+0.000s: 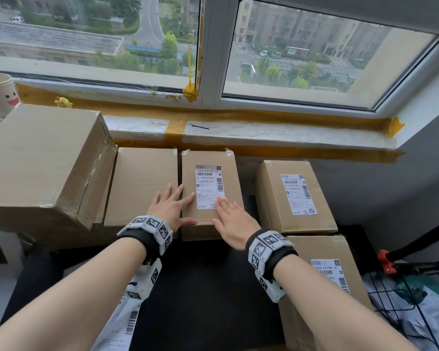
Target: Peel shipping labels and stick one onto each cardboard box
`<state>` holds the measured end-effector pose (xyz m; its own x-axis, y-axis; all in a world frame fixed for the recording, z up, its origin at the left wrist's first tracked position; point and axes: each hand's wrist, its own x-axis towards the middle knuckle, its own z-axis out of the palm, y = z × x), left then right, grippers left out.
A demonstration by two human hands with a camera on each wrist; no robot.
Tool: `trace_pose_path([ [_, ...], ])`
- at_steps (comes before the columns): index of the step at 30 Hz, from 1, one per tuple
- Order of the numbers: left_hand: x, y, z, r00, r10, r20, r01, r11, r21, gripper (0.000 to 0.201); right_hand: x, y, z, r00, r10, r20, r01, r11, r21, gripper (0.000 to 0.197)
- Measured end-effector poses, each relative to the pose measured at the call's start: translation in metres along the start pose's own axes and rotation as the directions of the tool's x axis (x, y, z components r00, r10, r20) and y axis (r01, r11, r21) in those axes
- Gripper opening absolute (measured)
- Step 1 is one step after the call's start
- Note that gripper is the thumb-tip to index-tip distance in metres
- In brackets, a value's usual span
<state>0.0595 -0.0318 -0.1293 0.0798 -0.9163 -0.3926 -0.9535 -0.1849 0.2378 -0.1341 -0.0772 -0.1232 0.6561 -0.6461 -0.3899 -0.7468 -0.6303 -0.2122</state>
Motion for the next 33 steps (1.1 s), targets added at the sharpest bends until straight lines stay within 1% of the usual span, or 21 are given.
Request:
trace_pose_path([
  [2,0.001,0.000,-0.003,1.000,0.006,-0.014,-0.006,1.000,0.003,0.087,0.008,-0.010,-0.001,0.999,-0.029,0.019,0.029,0.999,0.013,0.058],
  [6,0.003,0.001,-0.005,0.999,-0.016,-0.030,0.015,0.999,-0.035,0.095,0.035,-0.023,-0.018,0.996,-0.039,0.084,0.033,0.997,0.064,0.055],
  [11,0.002,-0.001,-0.003,0.999,-0.020,-0.029,0.019,0.999,-0.035,0.095,0.076,-0.021,-0.038,0.988,-0.001,0.152,-0.010,0.997,0.074,0.055],
  [14,0.002,-0.001,-0.002,0.999,-0.008,-0.049,0.007,1.000,-0.022,0.090,0.096,-0.020,-0.048,0.988,0.025,0.153,-0.038,0.996,0.083,0.056],
  [17,0.001,-0.002,-0.002,0.999,0.008,-0.041,-0.008,1.000,-0.006,0.084,0.107,-0.020,-0.053,0.987,0.034,0.155,-0.049,0.994,0.098,0.057],
  [20,0.002,-0.003,-0.004,1.000,0.008,-0.018,-0.008,1.000,0.007,0.082,0.110,-0.013,-0.054,0.986,0.041,0.159,-0.058,0.993,0.106,0.056],
  [24,0.003,-0.001,-0.002,1.000,-0.012,-0.008,0.012,1.000,0.012,0.081,0.108,0.017,-0.059,0.981,0.108,0.158,-0.119,0.991,0.058,0.057],
  [27,0.003,0.000,-0.002,1.000,-0.019,-0.001,0.019,0.999,0.030,0.081,0.103,0.023,-0.060,0.980,0.128,0.155,-0.135,0.990,0.038,0.058],
  [33,0.003,0.001,-0.005,0.999,-0.028,0.018,0.027,0.997,0.067,0.081,0.074,0.019,-0.050,0.983,0.092,0.159,-0.098,0.995,0.034,0.058],
])
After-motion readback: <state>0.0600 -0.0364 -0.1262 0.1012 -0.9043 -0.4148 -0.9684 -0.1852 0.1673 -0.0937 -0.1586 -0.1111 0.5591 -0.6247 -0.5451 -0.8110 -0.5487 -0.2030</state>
